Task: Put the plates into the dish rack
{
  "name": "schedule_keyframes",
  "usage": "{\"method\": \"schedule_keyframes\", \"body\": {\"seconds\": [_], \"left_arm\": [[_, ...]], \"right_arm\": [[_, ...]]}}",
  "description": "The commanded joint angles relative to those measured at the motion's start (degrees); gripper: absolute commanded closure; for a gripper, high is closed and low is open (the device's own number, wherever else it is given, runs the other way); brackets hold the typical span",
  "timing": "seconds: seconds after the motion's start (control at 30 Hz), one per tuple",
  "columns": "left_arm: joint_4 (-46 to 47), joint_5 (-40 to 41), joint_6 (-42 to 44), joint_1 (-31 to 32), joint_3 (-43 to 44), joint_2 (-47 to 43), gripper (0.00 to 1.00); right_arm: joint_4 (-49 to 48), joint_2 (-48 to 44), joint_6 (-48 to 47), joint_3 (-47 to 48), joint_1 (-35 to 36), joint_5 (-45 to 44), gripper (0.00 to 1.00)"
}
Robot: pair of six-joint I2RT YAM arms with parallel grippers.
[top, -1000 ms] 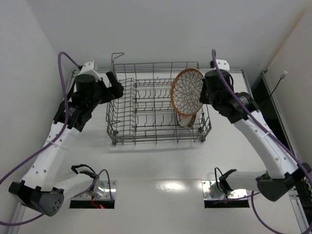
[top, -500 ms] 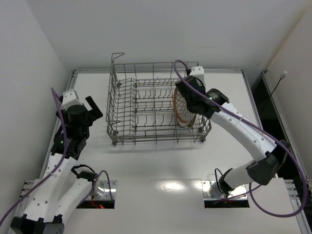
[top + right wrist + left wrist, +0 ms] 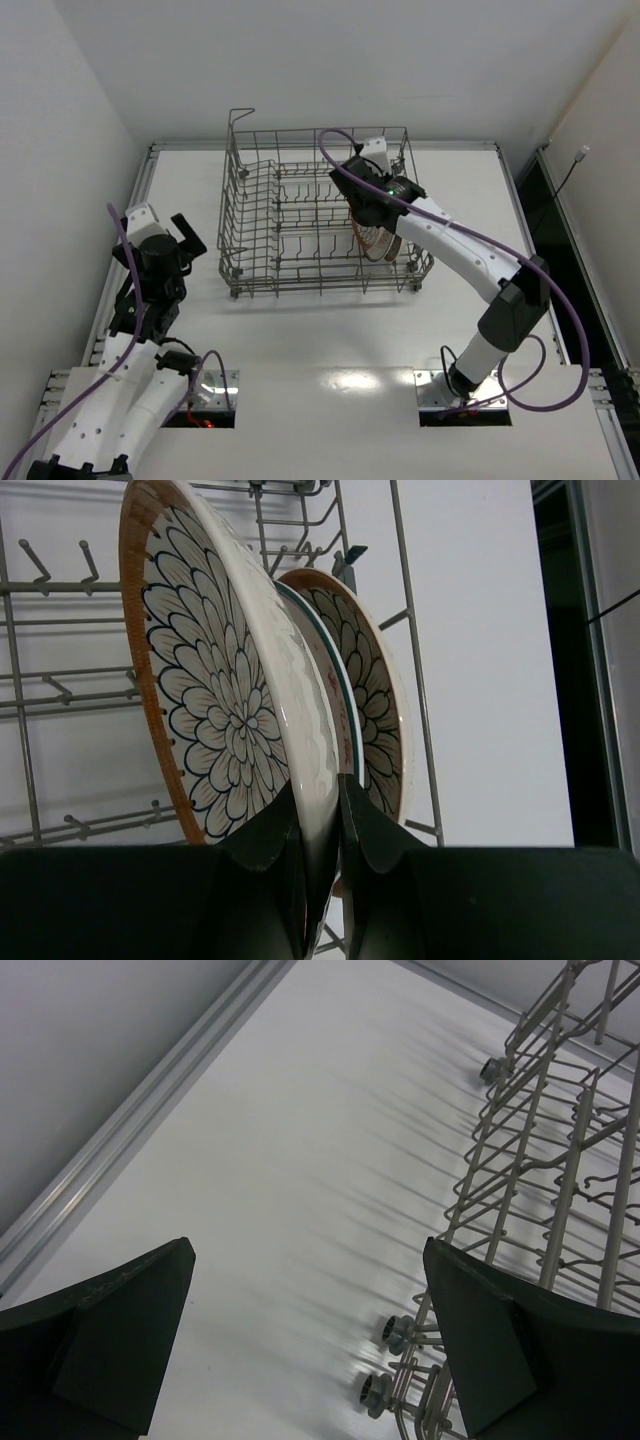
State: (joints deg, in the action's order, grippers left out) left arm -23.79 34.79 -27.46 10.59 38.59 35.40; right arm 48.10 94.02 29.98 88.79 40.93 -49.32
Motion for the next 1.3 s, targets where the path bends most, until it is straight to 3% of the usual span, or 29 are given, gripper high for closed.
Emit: {"method": "schedule_keyframes", "body": {"seconds": [0.0, 0.23, 0.43, 0.8, 1.03, 1.13, 1.17, 1.23, 1.27], "left_arm": [[2.3, 2.1, 0.0, 0.7, 1.1, 1.3, 0.00], [2.3, 2.1, 0.0, 0.7, 1.1, 1.9, 0.00], [2.3, 2.7, -0.6, 0.7, 1.1, 1.9, 0.00], [2.3, 2.7, -0.6, 0.7, 1.1, 1.3, 0.00], [2.3, 2.7, -0.6, 0.7, 1.1, 0.3, 0.00], [2.3, 2.7, -0.6, 0.7, 1.1, 0.3, 0.00], [2.3, 2.7, -0.6, 0.7, 1.1, 0.3, 0.00], [2.3, 2.7, -0.6, 0.7, 1.1, 0.3, 0.00], [2.3, 2.7, -0.6, 0.7, 1.1, 0.3, 0.00]], "right_arm": [[-3.2, 1.8, -0.2, 4.5, 1.1, -8.2, 1.00], [1.7, 9.5, -1.5, 12.0, 5.1, -17.1, 1.00], [6.8, 15.8, -0.2, 17.1, 7.2, -19.6, 1.00], [10.5, 15.8, 8.4, 12.6, 9.4, -14.3, 1.00], [8.9, 14.2, 13.1, 8.8, 9.4, -6.9, 0.92], [8.9, 12.8, 14.9, 8.2, 8.7, -3.9, 0.80], [8.9, 12.1, 14.9, 7.5, 8.7, -3.9, 0.56], [7.8, 10.1, 14.9, 6.7, 8.2, -3.1, 0.29], [7.8, 7.7, 14.9, 6.7, 8.2, -3.1, 0.08]]}}
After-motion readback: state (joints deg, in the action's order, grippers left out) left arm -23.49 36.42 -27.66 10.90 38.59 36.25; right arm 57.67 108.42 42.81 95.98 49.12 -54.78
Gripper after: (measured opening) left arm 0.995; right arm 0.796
